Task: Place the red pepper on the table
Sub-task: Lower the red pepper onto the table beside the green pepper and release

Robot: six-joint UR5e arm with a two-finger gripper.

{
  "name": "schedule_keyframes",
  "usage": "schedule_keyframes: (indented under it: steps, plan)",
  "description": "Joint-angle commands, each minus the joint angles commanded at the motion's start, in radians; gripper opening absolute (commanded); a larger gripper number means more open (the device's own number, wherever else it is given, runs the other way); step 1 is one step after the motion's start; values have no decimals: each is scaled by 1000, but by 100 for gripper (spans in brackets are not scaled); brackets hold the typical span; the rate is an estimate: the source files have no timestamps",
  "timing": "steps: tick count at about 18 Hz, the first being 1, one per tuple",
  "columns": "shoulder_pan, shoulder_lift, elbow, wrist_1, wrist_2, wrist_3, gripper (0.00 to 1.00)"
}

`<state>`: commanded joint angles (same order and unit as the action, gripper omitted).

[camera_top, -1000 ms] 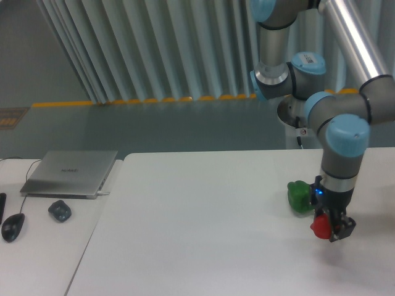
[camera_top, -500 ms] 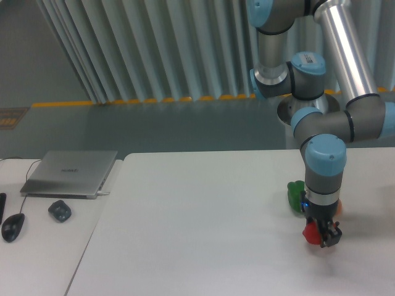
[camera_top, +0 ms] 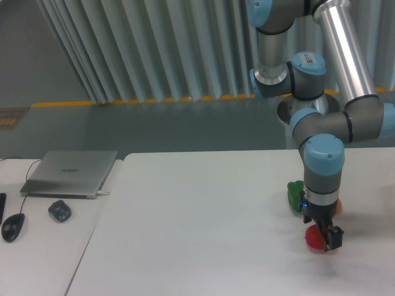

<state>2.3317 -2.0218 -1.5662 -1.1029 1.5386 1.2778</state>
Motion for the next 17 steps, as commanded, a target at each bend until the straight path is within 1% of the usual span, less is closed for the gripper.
schedule_keyframes:
  steps: [2,5,9,17]
  plan:
    - [-2,5,3,2,8,-2,100]
    - [-6,8,23,0,66,5,100]
    - [-8,25,51,-2,63,11,100]
    - [-6,37,57,-2,63,11,100]
